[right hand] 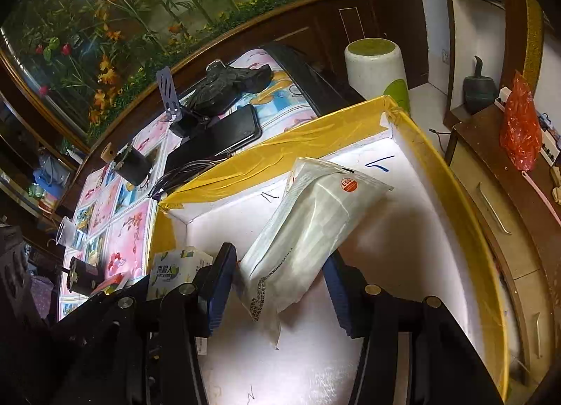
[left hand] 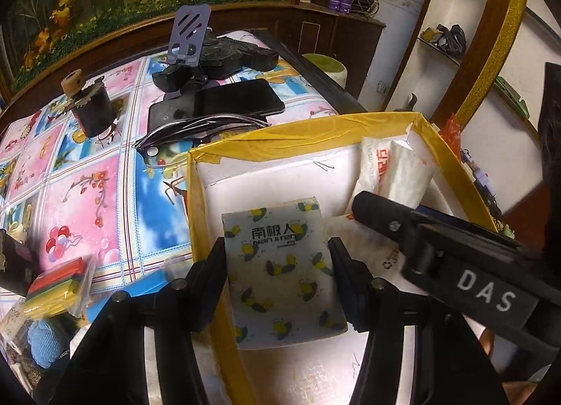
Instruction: Organize soft objects
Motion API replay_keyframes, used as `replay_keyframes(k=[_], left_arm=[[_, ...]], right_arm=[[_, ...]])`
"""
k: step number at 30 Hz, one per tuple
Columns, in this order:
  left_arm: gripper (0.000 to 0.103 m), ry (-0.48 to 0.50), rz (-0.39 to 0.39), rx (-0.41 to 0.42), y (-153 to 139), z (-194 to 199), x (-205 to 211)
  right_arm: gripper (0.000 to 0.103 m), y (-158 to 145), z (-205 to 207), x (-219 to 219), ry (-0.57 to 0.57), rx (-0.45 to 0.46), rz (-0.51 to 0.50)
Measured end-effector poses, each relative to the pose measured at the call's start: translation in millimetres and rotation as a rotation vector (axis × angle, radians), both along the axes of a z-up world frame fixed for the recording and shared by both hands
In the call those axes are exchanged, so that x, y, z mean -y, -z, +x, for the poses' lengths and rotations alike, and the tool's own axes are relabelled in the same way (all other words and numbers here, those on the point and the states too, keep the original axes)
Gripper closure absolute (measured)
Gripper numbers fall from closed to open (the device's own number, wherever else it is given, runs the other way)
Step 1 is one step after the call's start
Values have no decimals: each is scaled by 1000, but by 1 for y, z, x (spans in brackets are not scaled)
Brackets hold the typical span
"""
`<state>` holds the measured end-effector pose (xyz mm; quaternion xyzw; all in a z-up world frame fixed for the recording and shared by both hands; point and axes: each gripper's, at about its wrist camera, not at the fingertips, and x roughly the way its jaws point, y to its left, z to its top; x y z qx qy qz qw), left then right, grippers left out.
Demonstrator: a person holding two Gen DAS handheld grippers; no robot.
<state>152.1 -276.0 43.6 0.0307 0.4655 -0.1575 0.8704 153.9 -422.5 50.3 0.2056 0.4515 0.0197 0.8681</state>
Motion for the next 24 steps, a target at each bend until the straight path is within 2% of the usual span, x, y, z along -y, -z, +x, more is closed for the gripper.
replay_keyframes(k=[4, 13, 18, 24], left_arm=[[47, 9, 2, 12, 0, -1, 3], [34, 31, -60, 6, 0, -2, -1], [32, 13, -78, 19, -8, -8, -3], [31, 24, -92, 35, -25, -27, -6]], right_arm=[[48, -2, -1, -1, 4, 23, -15], [39, -3, -5, -5, -21, 43, -11], [39, -23, -20, 2, 34, 134, -36], [38, -52, -60, 6, 68, 288, 11]])
